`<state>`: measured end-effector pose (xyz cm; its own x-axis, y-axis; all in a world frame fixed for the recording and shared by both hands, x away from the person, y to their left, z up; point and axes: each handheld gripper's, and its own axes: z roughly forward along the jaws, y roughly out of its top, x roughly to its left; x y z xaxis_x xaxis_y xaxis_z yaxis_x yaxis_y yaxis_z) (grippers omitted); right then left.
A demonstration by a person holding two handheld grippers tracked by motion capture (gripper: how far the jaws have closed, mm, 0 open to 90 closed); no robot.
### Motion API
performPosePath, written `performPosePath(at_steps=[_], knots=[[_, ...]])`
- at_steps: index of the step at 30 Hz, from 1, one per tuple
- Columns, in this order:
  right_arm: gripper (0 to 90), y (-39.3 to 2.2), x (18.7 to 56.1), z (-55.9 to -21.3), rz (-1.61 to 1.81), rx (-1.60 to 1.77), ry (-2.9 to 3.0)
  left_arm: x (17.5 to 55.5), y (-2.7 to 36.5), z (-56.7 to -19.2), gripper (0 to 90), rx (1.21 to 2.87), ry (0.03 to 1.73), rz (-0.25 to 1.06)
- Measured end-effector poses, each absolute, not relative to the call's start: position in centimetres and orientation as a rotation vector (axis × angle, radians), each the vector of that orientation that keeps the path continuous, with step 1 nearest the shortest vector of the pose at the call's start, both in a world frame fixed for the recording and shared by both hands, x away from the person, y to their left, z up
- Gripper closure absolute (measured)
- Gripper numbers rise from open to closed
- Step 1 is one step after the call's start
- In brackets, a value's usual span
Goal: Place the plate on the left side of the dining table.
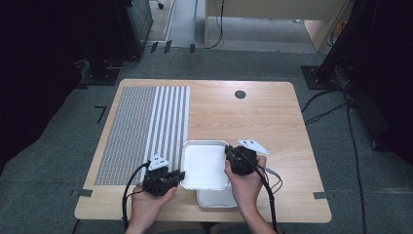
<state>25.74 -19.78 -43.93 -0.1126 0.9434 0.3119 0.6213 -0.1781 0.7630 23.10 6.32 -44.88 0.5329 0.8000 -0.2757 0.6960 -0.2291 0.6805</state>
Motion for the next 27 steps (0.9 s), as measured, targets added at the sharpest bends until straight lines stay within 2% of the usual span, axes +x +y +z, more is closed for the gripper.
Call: performPosePath(at_steps=[27], knots=[[87.1,-12.7,30.2,-42.8,1.255,1.792,1.775,26.0,13.4,-43.2,81.0,1.921,1.318,0.225]])
